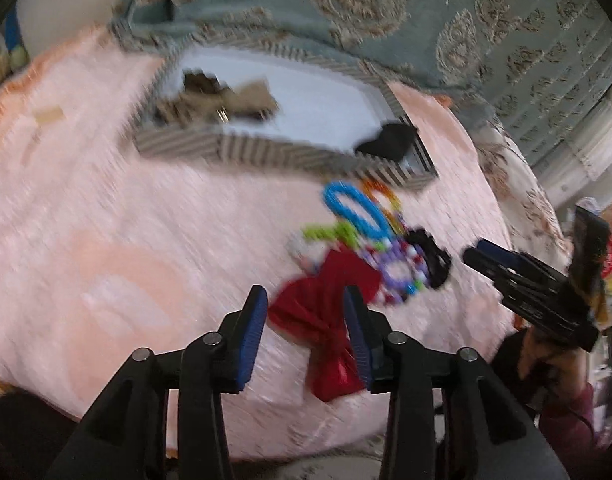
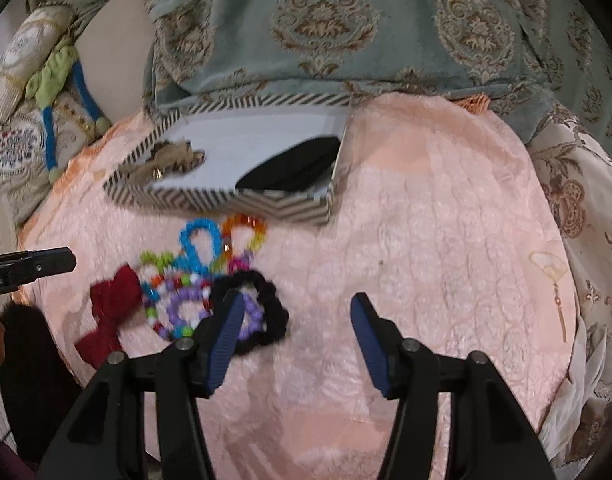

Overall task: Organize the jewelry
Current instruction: 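Grasp the red satin bow with left tool while right tool grasps the black scrunchie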

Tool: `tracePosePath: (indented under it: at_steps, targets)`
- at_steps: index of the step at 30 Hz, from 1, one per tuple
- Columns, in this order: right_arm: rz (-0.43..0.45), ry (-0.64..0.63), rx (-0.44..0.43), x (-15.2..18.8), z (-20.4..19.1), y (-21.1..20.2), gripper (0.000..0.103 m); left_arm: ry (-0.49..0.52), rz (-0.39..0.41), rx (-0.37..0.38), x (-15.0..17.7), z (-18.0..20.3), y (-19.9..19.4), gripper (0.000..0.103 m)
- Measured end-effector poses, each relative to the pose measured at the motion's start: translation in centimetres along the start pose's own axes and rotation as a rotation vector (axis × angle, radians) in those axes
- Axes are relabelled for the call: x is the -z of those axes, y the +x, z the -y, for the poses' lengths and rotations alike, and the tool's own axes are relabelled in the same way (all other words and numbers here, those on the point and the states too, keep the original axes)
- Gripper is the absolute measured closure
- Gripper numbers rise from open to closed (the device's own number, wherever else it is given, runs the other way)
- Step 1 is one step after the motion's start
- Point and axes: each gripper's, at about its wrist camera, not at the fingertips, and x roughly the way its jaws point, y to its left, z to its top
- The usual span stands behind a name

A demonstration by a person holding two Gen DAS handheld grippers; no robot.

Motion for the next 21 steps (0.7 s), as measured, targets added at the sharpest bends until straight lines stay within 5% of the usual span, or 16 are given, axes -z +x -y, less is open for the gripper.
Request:
tracePosePath:
  at_steps: [4, 10, 14, 17, 21]
  targets:
    - [-0.029, -0.006, -0.017, 0.4, 0.0, 1.3, 0.071, -0.01, -0.027, 0.0, 1.0, 0.3, 1.2, 0.076]
    - [-0.046, -0.022, -0.053, 0.4, -0.5, 3.0, 0.074, -0.022, -0.061, 0.03, 1.8, 0.8, 3.1, 0.075]
    - [-0.06, -0.008, -0.078, 0.5, -0.2, 4.0, 0.095, -0.016, -0.049, 0.014, 1.9, 1.0, 4.0, 0.075]
    - [-0.034, -0.014, -0.085, 0.6, -0.3, 3.3, 0.097, -0.014, -0.042, 0.026, 1.7, 0.6, 3.9, 0.099]
    - [0.04, -0.002, -0.1, 0.0, -0.1, 0.9, 0.098, -0.007, -0.02, 0.048, 1.4, 0.3, 3.0, 0.103]
